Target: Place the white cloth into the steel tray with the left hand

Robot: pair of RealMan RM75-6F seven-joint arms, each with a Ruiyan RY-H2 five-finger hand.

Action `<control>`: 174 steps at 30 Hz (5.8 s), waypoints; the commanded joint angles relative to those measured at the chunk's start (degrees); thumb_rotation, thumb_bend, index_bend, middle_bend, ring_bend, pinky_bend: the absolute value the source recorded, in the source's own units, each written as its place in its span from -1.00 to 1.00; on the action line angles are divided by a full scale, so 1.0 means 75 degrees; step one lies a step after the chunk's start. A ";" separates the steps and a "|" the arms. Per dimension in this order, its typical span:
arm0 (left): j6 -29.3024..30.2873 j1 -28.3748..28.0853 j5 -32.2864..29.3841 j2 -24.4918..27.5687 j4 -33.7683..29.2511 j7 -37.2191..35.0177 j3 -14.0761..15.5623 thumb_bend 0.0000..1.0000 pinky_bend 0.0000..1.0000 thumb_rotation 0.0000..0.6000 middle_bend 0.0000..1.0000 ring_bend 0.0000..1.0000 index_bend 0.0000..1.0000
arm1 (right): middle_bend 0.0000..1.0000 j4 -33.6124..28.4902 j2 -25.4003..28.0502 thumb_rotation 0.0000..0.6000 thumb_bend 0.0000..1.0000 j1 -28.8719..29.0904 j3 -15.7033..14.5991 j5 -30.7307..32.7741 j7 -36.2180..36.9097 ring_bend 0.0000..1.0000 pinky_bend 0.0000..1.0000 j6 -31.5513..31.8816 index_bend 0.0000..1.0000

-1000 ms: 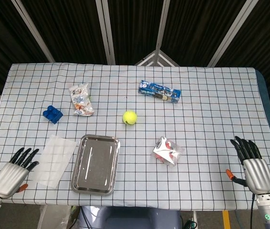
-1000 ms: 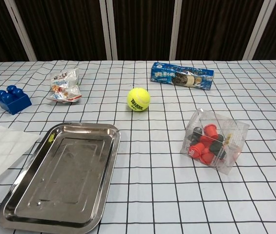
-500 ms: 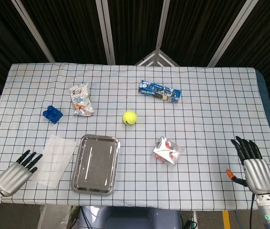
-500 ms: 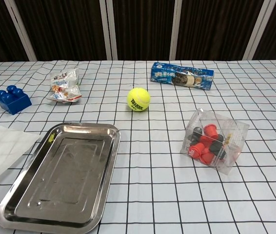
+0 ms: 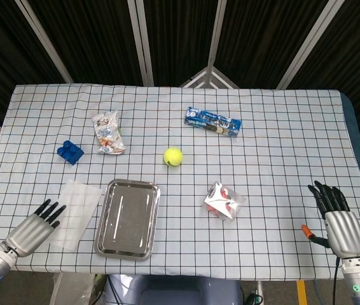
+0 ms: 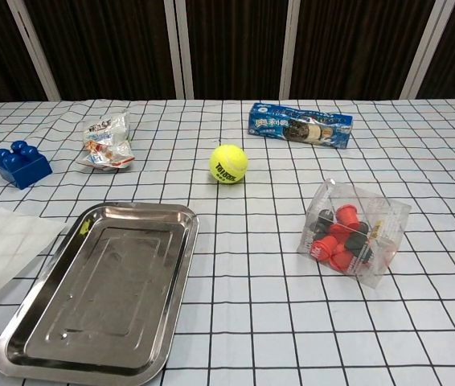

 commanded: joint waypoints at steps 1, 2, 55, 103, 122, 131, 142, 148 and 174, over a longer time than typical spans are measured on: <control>-0.0149 -0.0074 -0.0101 -0.0044 -0.0049 0.0056 -0.0008 -0.83 -1.00 1.00 -1.00 -1.00 -0.34 | -1.00 -0.0006 0.0000 1.00 -0.37 0.0002 0.0002 0.0004 0.0017 -1.00 -1.00 -0.0005 -1.00; -0.0241 -0.0130 -0.0122 -0.0065 -0.0073 0.0117 -0.0011 -0.83 -1.00 1.00 -1.00 -1.00 -0.35 | -1.00 -0.0008 0.0002 1.00 -0.37 0.0001 0.0003 -0.0005 0.0023 -1.00 -1.00 0.0004 -1.00; 0.1816 -0.0558 -0.0275 0.0327 -0.1878 -0.0367 -0.1245 0.07 -1.00 1.00 -0.91 -1.00 0.20 | -1.00 -0.0065 0.0076 1.00 -0.37 -0.0022 -0.0024 -0.0057 0.0177 -1.00 -1.00 0.0021 -1.00; 0.0766 -0.1000 0.1325 -0.1787 -0.1338 0.0297 0.0269 0.06 -1.00 1.00 -0.90 -1.00 0.21 | -1.00 -0.0094 0.0114 1.00 -0.37 -0.0017 0.0001 0.0073 0.0172 -1.00 -1.00 -0.0060 -1.00; 0.0831 -0.0856 0.1067 -0.1908 -0.1156 0.0299 0.0171 0.05 -1.00 1.00 -0.91 -1.00 0.16 | -1.00 -0.0100 0.0110 1.00 -0.37 -0.0019 -0.0007 0.0058 0.0148 -1.00 -1.00 -0.0061 -1.00; 0.0685 -0.0845 0.0905 -0.1882 -0.1280 0.0430 0.0155 -0.10 -1.00 1.00 -0.97 -1.00 0.01 | -1.00 -0.0096 0.0116 1.00 -0.37 -0.0025 -0.0010 0.0034 0.0168 -1.00 -1.00 -0.0039 -1.00; 0.0719 -0.0823 0.0844 -0.1379 -0.1500 0.0490 0.0215 -0.41 -1.00 1.00 -1.00 -1.00 -0.61 | -1.00 -0.0086 0.0108 1.00 -0.37 -0.0023 -0.0010 0.0037 0.0158 -1.00 -1.00 -0.0046 -1.00; 0.1351 -0.0536 0.0889 -0.1113 -0.1717 0.0131 0.0281 -0.49 -1.00 1.00 -1.00 -1.00 -0.68 | -1.00 -0.0102 0.0109 1.00 -0.37 -0.0022 -0.0016 0.0074 0.0122 -1.00 -1.00 -0.0081 -1.00; -0.1577 -0.1650 -0.3791 -0.0930 -0.3599 0.2858 -0.0722 0.27 -1.00 1.00 -1.00 -1.00 -1.00 | -1.00 -0.0124 0.0135 1.00 -0.37 -0.0005 -0.0031 0.0064 0.0181 -1.00 -1.00 -0.0129 -1.00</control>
